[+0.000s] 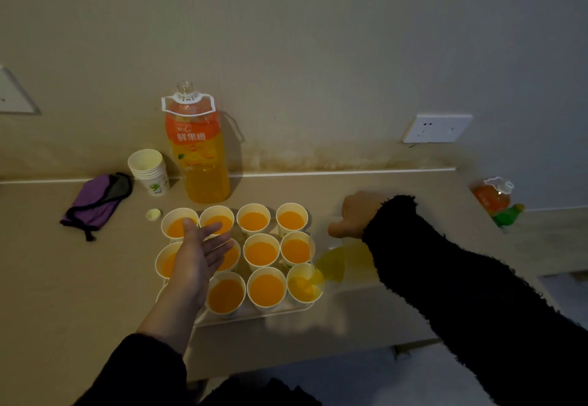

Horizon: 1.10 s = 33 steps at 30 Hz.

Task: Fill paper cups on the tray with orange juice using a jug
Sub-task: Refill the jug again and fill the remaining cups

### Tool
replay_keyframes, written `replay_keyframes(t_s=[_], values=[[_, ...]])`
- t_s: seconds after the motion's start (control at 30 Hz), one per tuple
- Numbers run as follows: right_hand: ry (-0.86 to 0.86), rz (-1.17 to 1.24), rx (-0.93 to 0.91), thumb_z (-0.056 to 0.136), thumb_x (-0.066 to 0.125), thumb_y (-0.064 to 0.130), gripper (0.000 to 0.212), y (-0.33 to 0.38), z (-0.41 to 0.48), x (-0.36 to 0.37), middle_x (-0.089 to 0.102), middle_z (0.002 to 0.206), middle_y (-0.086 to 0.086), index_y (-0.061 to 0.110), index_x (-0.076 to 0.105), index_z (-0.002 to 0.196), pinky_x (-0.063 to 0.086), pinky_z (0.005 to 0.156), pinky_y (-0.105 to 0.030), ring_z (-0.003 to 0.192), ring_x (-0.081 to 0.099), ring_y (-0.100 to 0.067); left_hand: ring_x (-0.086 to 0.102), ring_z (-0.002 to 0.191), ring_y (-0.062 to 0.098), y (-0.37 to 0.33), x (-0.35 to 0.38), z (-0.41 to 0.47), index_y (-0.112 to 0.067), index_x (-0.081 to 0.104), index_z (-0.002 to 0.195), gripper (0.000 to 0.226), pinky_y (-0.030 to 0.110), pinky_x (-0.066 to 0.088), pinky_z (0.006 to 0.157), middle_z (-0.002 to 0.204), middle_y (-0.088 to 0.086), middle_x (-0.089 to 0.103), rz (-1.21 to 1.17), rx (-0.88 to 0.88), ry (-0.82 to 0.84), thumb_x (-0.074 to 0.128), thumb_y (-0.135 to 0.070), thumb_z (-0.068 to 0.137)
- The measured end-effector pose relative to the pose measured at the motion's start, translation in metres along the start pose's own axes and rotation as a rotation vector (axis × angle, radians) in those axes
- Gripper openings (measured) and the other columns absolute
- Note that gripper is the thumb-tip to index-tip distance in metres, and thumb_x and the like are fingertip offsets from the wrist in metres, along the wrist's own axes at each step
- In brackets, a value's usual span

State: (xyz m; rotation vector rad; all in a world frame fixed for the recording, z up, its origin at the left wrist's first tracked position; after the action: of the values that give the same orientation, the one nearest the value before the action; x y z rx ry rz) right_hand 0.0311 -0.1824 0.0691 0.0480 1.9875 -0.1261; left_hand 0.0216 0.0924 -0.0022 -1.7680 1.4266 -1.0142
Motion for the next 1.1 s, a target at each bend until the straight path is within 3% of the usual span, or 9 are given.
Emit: replay_keyframes(t_s=[0.63,1.1], values=[[-0.026,-0.031,0.030,0.077,0.054,0.059,0.049,-0.001,-0.009,-0.006,0.049,0.059,-0.002,0.014,0.052,0.059,0.036,0.056,-0.023,0.054,0.046,-0.018,0.059,0.107,0.027,0.005,-0.001,-0.004,-0.013,0.058,0.118,0.066,0.044,0.035,0.105,0.111,0.011,0.064,-0.010,-0.011,-0.001,0.013,-0.057,0.097],[-0.039,-0.047,0.015,0.078,0.053,0.058,0.050,0.003,-0.010,-0.015,0.045,0.057,-0.002,0.014,0.047,0.055,0.030,0.050,-0.021,0.051,0.042,-0.019,0.059,0.106,0.027,0.006,-0.003,-0.003,-0.013,0.058,0.120,0.068,0.043,0.036,0.103,0.112,0.011,0.064,-0.013,-0.011,-0.007,0.012,-0.058,0.097]])
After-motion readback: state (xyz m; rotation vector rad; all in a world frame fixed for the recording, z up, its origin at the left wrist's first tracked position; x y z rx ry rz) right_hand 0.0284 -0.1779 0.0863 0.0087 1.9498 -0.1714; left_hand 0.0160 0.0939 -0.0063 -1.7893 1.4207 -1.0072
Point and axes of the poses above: each hand's wrist, its own z-axis towards the middle knuckle, its own x-axis out of the palm, y = z × x, the point moved 9 cm from there along z, towards the middle knuckle
